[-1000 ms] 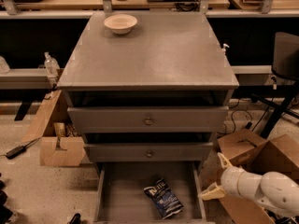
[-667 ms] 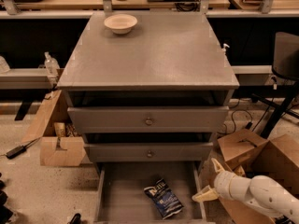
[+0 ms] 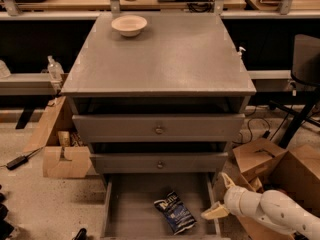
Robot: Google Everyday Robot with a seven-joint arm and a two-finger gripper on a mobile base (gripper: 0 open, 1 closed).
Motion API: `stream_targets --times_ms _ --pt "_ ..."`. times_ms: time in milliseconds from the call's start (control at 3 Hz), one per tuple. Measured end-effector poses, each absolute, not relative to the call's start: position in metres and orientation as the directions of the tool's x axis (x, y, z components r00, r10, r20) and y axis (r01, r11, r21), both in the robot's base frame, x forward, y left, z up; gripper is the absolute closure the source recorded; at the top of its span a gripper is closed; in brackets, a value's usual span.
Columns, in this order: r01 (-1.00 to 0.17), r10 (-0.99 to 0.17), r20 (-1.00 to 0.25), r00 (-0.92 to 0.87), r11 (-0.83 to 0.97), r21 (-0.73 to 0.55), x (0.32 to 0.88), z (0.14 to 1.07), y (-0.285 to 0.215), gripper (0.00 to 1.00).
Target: Pick blue chip bag from bottom drawer and place on counter
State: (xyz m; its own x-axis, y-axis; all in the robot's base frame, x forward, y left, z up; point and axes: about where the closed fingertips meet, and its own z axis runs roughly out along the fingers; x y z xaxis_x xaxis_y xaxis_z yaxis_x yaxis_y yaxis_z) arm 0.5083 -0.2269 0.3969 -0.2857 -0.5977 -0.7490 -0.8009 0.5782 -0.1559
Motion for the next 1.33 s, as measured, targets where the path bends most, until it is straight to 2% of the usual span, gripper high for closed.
stream_targets --times_ms 667,1333 --pt "-0.843 -0.616 -0.699 -0.363 0.537 -0.036 0.505 0.303 -0.152 0.0" --pt "-0.844 -0.606 -0.688 -0.398 0.536 0.015 0.54 0.242 -0.108 0.0"
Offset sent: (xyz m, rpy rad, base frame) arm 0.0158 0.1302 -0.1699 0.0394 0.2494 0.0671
